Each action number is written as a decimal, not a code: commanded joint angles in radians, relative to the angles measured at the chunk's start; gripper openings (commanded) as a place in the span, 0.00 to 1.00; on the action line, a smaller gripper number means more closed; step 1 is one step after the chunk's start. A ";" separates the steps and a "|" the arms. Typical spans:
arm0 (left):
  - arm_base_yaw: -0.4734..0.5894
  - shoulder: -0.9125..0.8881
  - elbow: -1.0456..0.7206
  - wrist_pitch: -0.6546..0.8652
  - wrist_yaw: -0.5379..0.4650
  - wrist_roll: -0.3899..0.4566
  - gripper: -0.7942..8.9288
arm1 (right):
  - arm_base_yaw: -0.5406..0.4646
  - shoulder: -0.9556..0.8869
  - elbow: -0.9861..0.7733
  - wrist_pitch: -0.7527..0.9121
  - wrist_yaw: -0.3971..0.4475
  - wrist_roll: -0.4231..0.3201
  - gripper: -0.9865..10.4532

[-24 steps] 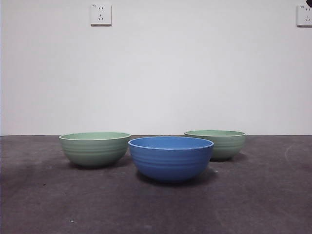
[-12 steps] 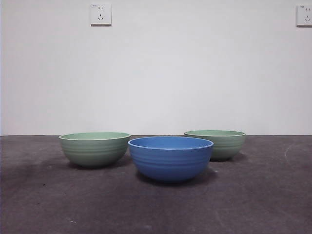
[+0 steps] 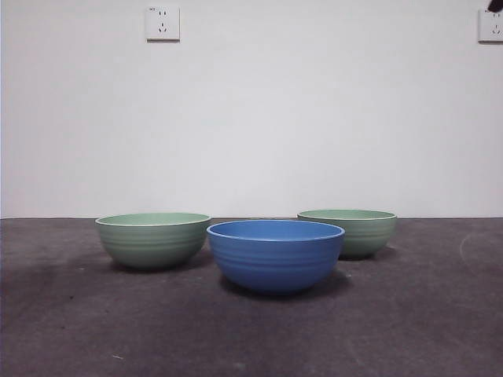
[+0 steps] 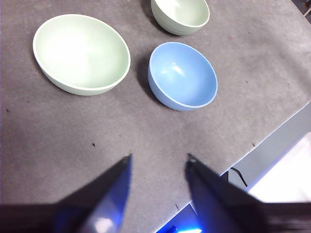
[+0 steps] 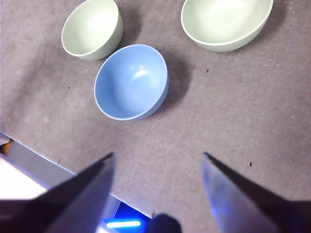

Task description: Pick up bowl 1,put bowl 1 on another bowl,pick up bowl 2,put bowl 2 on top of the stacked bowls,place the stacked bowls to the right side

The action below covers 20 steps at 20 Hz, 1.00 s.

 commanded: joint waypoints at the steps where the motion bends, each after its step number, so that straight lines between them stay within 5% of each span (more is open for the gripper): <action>1: 0.000 -0.002 -0.002 0.006 -0.002 0.011 0.63 | 0.002 0.001 0.003 0.005 0.005 0.023 0.63; 11: 0.000 -0.002 -0.002 0.010 -0.002 0.004 0.63 | 0.002 0.038 0.003 0.019 0.066 0.047 0.63; 20: 0.000 -0.002 -0.002 0.021 -0.002 0.000 0.63 | 0.002 0.154 0.003 0.211 0.082 0.153 0.63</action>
